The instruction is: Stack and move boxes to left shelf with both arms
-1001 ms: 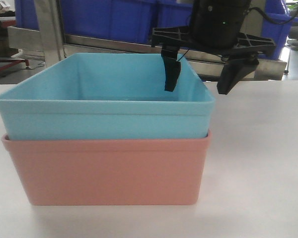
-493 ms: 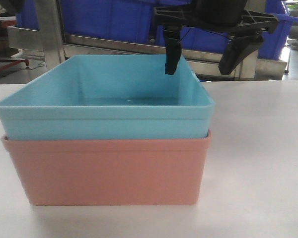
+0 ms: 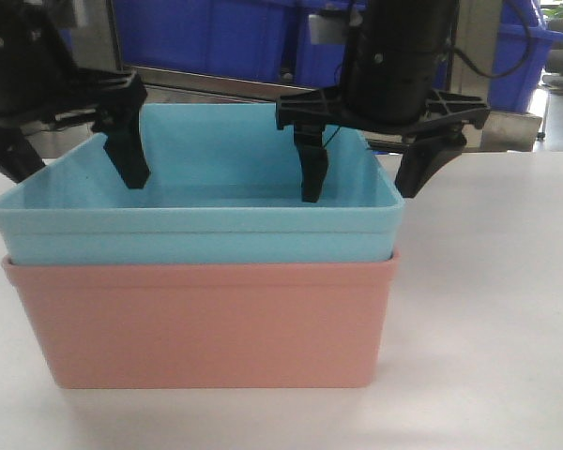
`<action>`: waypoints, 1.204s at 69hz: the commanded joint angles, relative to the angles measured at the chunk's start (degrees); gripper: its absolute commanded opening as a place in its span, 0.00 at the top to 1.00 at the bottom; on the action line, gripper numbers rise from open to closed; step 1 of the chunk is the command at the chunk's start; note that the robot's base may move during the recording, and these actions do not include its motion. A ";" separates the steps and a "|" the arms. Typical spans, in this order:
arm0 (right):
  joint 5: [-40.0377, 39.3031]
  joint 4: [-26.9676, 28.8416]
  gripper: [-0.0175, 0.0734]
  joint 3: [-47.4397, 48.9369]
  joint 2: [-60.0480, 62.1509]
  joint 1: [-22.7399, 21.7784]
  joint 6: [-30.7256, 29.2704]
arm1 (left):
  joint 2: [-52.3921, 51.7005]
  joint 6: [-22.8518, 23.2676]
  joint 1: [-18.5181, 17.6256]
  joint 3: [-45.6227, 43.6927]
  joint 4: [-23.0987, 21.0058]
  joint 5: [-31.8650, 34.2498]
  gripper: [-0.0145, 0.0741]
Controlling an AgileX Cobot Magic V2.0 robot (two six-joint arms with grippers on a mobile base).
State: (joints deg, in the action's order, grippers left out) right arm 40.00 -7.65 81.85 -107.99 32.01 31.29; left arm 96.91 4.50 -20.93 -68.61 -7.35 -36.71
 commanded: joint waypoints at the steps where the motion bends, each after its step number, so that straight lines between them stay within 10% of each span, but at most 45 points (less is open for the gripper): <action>1: -3.19 -1.38 0.14 2.04 1.21 -0.23 -0.70 | 0.02 0.87 -0.33 -1.91 -0.89 3.77 0.26; 30: -4.29 -1.43 0.16 1.98 -3.63 -0.23 -0.78 | 6.84 0.87 -0.33 -1.91 -1.81 5.29 0.31; 52: -1.30 -1.43 0.77 1.98 -3.63 -0.23 -0.78 | 6.96 0.87 -0.33 -1.91 -4.10 4.95 0.85; 83: 0.96 -3.31 0.75 1.98 3.81 -0.23 -0.60 | 0.83 1.73 -0.55 -2.75 -4.90 2.13 0.84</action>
State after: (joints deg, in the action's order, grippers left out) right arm 41.68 -7.16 82.58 -109.69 32.38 30.07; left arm 103.71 9.95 -20.50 -70.53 -11.63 -31.59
